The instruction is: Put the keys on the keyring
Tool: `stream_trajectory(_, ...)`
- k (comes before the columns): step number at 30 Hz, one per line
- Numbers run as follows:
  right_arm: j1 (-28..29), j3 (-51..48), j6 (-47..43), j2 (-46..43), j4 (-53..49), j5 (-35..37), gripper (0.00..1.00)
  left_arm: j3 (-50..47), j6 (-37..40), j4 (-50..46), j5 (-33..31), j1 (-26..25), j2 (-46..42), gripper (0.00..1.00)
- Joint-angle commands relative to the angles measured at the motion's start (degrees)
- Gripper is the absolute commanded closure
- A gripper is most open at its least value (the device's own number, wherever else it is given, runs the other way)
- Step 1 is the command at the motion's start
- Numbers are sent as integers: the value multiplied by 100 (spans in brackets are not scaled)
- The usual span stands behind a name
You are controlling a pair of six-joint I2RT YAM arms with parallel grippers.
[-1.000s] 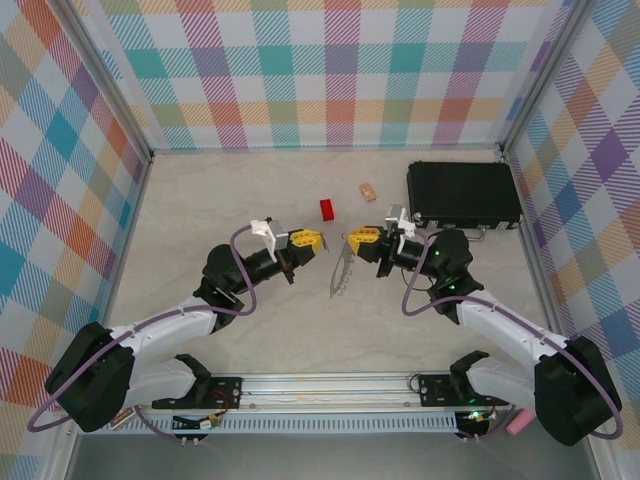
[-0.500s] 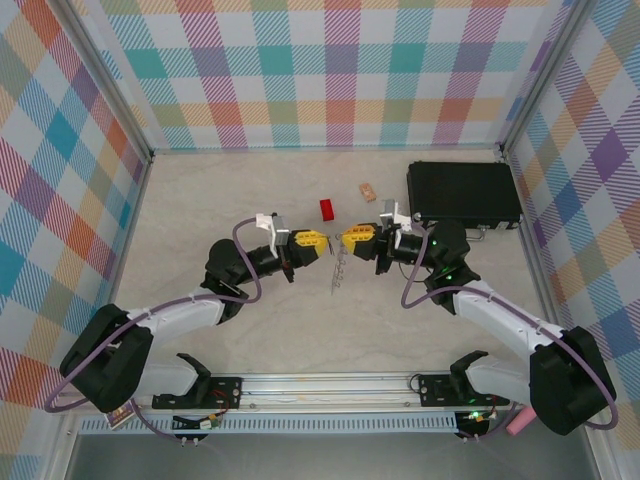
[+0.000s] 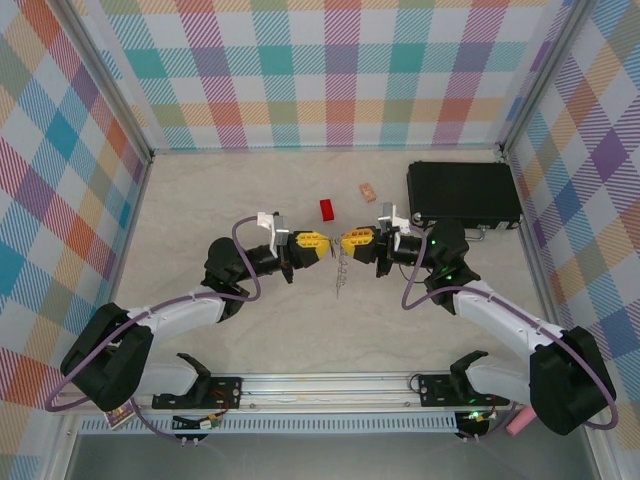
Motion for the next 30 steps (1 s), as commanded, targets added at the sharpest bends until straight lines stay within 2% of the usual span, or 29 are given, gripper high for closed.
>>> stream_trajectory(1, -21, 204, -79, 5, 146, -167, 100, 184, -57, 192, 191, 56, 13, 100)
stream_trajectory(21, 13, 219, -96, 27, 124, -158, 100, 268, -70, -10, 421, 63, 85, 100)
stream_trajectory(30, 14, 185, -146, -59, 57, -107, 100, 143, 59, -20, 158, 109, -61, 100)
